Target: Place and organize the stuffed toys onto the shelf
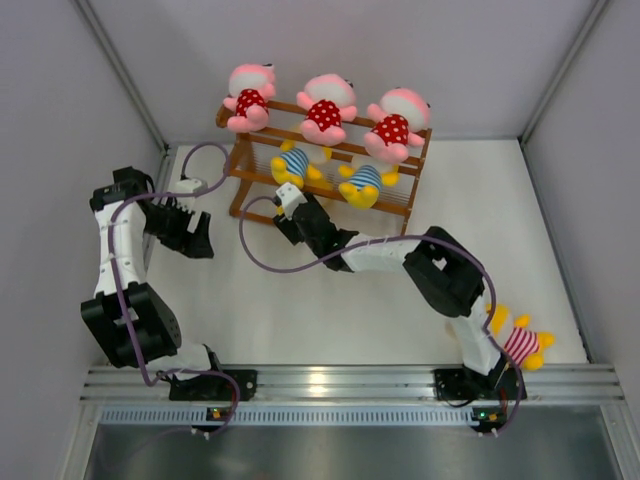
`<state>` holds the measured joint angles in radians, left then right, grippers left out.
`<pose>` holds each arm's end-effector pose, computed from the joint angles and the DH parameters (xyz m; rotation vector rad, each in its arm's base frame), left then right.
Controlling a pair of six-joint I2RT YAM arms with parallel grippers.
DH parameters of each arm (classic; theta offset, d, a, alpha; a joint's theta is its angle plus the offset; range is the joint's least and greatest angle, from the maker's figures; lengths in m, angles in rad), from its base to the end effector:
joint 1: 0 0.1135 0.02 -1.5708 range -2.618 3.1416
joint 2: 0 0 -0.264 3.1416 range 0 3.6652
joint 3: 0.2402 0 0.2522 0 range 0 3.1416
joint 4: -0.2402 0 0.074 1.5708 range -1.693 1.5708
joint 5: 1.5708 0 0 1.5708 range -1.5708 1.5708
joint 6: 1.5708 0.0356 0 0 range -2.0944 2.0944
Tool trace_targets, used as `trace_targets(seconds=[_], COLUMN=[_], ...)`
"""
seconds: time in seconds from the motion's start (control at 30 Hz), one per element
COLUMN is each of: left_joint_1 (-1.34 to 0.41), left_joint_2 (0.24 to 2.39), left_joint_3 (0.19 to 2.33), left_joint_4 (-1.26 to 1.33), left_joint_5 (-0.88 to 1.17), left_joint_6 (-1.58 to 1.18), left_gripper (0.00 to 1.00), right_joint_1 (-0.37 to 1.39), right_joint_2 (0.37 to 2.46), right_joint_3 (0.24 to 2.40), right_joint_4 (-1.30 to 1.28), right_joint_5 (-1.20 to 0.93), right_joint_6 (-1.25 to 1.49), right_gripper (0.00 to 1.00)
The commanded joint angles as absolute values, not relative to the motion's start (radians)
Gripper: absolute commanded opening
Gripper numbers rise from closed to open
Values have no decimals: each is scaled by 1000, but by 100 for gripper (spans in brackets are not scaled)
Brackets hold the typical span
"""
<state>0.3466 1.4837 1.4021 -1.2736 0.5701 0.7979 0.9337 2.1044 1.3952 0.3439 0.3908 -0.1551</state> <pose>0.2589 0.0731 0.3148 0.6656 2.5288 -0.4907 0.2959 0.3771 0.1886 -0.7597 1.7526 0.1478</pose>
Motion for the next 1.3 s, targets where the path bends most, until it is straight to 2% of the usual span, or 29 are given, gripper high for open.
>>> trace_targets(seconds=[0.0,0.3,0.63,0.77,0.87,1.07,1.13,1.2,1.23,1.27], left_joint_1=[354,354,354,354,353,354,354,354,354,354], left_joint_2=[1463,1454,1427,1422,1417,1404,1404,1402,1399,1396], left_joint_3=[1401,1402,1391,1391,1391,1393,1393,1393,1393,1390], left_joint_4=[-1292,-1293,-1292,-1292,-1293,-1293,-1292,-1293,-1292,-1293], left_joint_5=[587,592,595,597,600,595,595,595,592,588], left_joint_6=[822,827,833,834,831,833,831,830,830,830], left_gripper=[88,88,88,88,88,88,88,88,88,88], right_joint_1=[960,1026,1041,1063,1063,1063,1051,1023,981,957], right_joint_2=[1959,1740,1487,1445,1451,1462,1456,1442,1439,1434], right_joint_3=[1407,1407,1325,1324,1342,1336,1312,1275,1263,1246], right_joint_4=[321,-78,-559,-785,-1017,-1225,-1281,-1353,-1397,-1438], right_joint_5=[390,384,434,437,535,552,615,716,757,791], right_joint_6=[-158,-78,250,326,471,639,722,811,965,1024], right_gripper=[67,70,70,70,69,69,72,85,96,99])
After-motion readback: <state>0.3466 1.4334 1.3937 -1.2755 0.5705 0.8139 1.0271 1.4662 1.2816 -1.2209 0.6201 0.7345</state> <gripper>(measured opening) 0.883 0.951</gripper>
